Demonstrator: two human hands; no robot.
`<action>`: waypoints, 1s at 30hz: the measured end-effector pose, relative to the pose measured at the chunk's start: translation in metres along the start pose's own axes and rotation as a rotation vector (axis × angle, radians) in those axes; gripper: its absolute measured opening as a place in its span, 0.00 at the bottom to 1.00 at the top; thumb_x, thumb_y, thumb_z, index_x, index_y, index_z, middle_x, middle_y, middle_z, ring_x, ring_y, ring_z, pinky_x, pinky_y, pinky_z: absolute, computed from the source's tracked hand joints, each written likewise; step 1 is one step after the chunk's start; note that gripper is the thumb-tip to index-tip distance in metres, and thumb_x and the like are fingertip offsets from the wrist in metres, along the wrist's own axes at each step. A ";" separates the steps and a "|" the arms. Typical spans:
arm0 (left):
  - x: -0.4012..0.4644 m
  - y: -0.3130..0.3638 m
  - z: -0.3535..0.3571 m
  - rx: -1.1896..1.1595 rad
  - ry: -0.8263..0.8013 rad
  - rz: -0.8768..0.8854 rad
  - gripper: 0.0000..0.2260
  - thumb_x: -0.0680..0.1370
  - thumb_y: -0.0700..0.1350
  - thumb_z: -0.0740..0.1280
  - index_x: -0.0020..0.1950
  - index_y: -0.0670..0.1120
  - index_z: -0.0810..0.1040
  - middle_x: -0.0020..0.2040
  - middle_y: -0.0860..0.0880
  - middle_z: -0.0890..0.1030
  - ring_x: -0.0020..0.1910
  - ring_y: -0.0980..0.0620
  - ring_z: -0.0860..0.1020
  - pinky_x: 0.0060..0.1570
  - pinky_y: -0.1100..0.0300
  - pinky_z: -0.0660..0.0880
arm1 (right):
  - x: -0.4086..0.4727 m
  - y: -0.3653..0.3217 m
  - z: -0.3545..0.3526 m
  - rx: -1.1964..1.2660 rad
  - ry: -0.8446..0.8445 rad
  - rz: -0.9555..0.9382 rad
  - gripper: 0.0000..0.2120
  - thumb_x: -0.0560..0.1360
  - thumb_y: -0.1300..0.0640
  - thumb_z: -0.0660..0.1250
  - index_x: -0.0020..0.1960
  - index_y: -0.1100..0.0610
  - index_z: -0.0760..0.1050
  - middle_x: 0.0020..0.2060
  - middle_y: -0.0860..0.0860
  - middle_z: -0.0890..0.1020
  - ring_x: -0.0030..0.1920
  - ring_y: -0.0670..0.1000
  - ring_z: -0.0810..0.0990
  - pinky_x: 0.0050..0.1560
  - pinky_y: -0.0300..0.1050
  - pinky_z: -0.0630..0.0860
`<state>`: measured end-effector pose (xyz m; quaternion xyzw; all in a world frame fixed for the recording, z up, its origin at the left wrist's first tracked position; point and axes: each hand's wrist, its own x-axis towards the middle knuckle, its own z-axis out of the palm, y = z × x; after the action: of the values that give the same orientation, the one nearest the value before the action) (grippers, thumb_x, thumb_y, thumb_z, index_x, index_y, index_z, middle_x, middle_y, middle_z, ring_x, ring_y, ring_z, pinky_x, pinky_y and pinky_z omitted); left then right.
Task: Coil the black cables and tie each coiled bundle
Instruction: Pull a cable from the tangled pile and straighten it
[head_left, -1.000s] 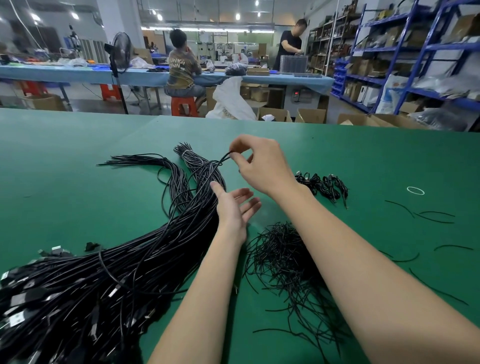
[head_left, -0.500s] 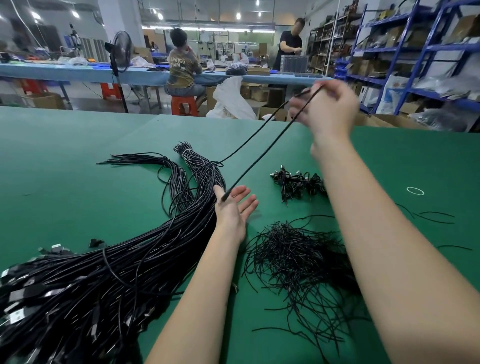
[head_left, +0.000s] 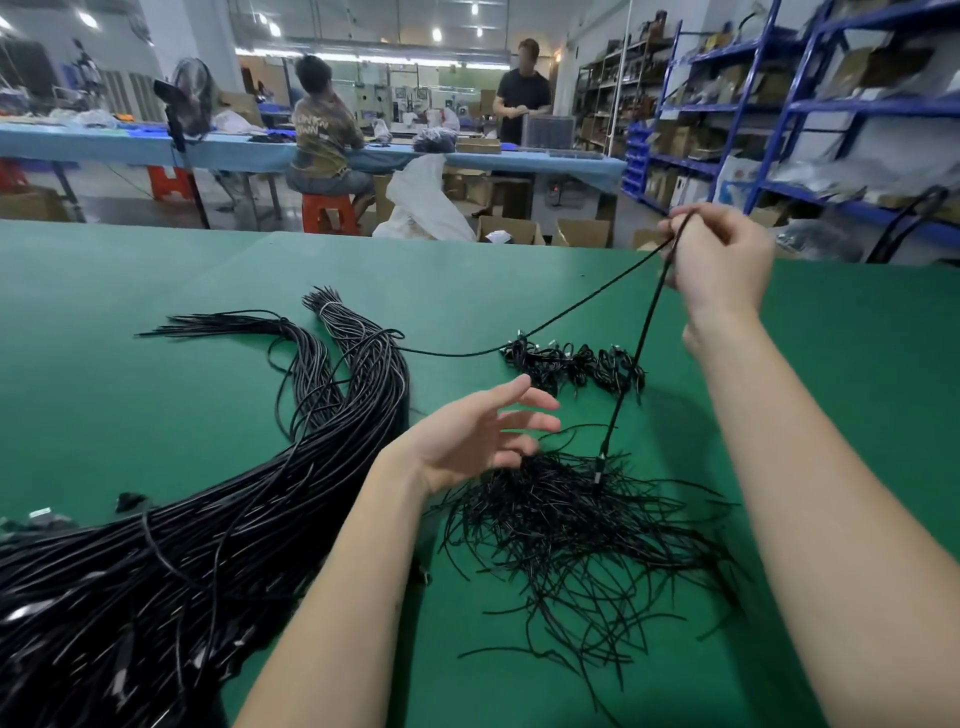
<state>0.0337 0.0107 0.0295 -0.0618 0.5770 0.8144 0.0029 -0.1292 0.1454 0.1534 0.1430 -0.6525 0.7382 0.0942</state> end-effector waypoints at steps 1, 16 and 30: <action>0.000 0.001 0.001 -0.032 -0.009 0.029 0.15 0.81 0.56 0.61 0.53 0.46 0.78 0.44 0.50 0.79 0.33 0.57 0.74 0.31 0.68 0.71 | 0.004 -0.006 -0.004 -0.048 0.034 -0.069 0.08 0.77 0.60 0.65 0.49 0.52 0.83 0.44 0.47 0.85 0.42 0.45 0.81 0.44 0.42 0.80; 0.011 0.010 0.047 -0.196 -0.364 0.103 0.39 0.78 0.68 0.52 0.80 0.40 0.59 0.76 0.42 0.68 0.75 0.43 0.68 0.74 0.46 0.65 | -0.014 -0.057 -0.035 -0.644 -0.494 -0.295 0.13 0.75 0.45 0.67 0.43 0.52 0.85 0.30 0.45 0.78 0.31 0.46 0.71 0.39 0.45 0.71; 0.024 0.010 0.041 -0.376 0.153 0.379 0.21 0.87 0.51 0.49 0.72 0.43 0.71 0.67 0.46 0.80 0.67 0.49 0.78 0.66 0.56 0.74 | -0.042 0.020 -0.114 -0.856 -1.253 0.181 0.01 0.79 0.56 0.72 0.49 0.53 0.83 0.33 0.49 0.84 0.31 0.47 0.74 0.32 0.37 0.72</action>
<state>0.0047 0.0443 0.0494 -0.0136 0.4156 0.8861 -0.2048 -0.1063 0.2574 0.1080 0.4321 -0.8223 0.2068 -0.3072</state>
